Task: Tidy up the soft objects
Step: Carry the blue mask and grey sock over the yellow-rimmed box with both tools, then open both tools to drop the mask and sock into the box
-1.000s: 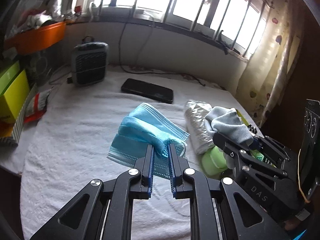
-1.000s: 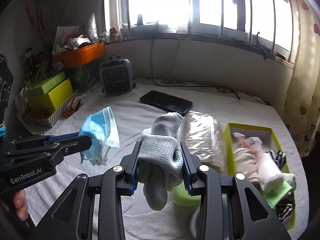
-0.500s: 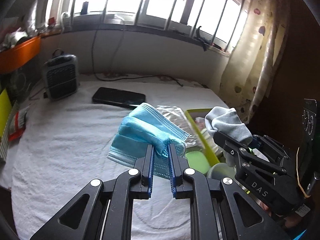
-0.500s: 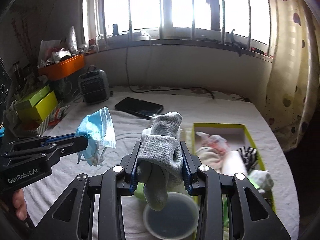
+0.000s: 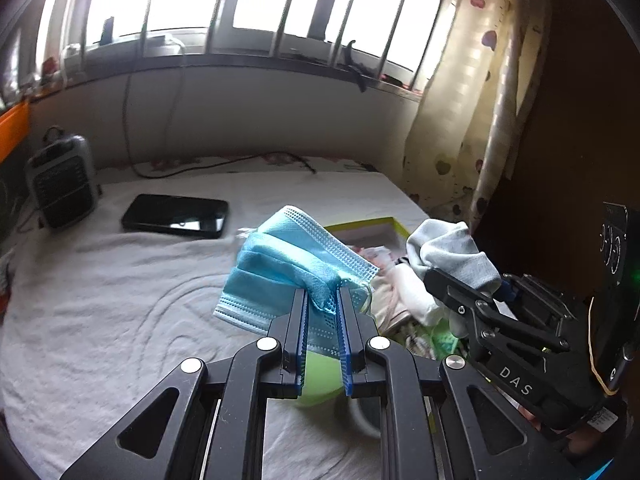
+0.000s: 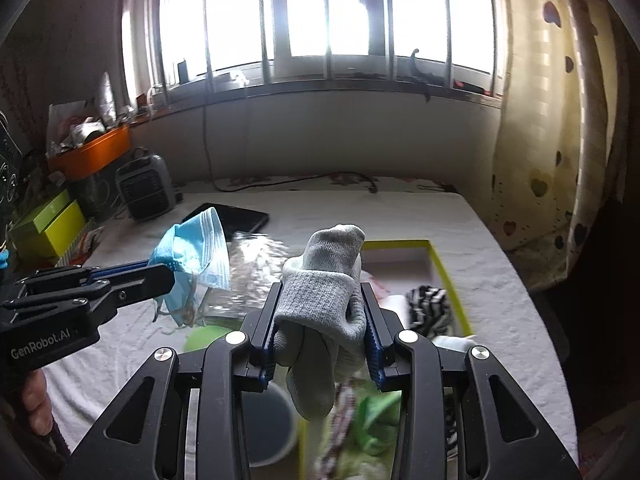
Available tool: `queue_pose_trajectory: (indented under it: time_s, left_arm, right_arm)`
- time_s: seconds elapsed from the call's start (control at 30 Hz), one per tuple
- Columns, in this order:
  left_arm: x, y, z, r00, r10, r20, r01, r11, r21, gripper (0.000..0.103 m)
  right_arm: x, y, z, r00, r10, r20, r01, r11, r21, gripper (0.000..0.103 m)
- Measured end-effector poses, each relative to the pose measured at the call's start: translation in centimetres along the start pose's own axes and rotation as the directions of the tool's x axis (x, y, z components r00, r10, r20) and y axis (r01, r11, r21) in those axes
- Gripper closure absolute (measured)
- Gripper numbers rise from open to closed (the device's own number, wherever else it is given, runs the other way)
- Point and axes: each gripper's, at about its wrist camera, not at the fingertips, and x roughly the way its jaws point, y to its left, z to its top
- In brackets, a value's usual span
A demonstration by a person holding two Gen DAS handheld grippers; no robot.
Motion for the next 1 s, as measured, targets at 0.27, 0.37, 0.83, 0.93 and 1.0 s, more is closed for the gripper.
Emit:
queue_pose_trajectory:
  time_s: [0.27, 0.37, 0.83, 0.93, 1.0]
  left_arm:
    - [2.8, -2.1, 1.3, 0.998, -0.049, -0.029, 0.050, 0.998, 0.023, 0.090]
    - [3.8, -3.2, 1.8, 0.997, -0.065, -0.036, 0.067, 0.997, 0.048, 0.090]
    - [9.2, -6.4, 3.3, 0.987, -0.118, -0.107, 0.129, 0.987, 0.100, 0.090]
    - [10.3, -6.8, 3.7, 0.984, -0.124, -0.125, 0.137, 0.986, 0.099, 0.090]
    - [11.0, -7.4, 3.7, 0.983, -0.123, -0.138, 0.139, 0.984, 0.116, 0.090]
  right_arm:
    - [0.1, -3.0, -0.3, 0.999, -0.035, -0.011, 0.036, 0.998, 0.047, 0.066]
    - [0.3, -3.9, -0.5, 0.998, -0.054, -0.022, 0.055, 0.997, 0.059, 0.066]
    - [1.4, -6.2, -1.7, 0.994, -0.078, -0.075, 0.084, 0.993, 0.081, 0.066]
    - [1.5, -6.3, -2.3, 0.994, -0.071, -0.086, 0.078, 0.994, 0.081, 0.066]
    - [1.6, -6.6, -2.8, 0.992, -0.073, -0.102, 0.082, 0.993, 0.083, 0.066]
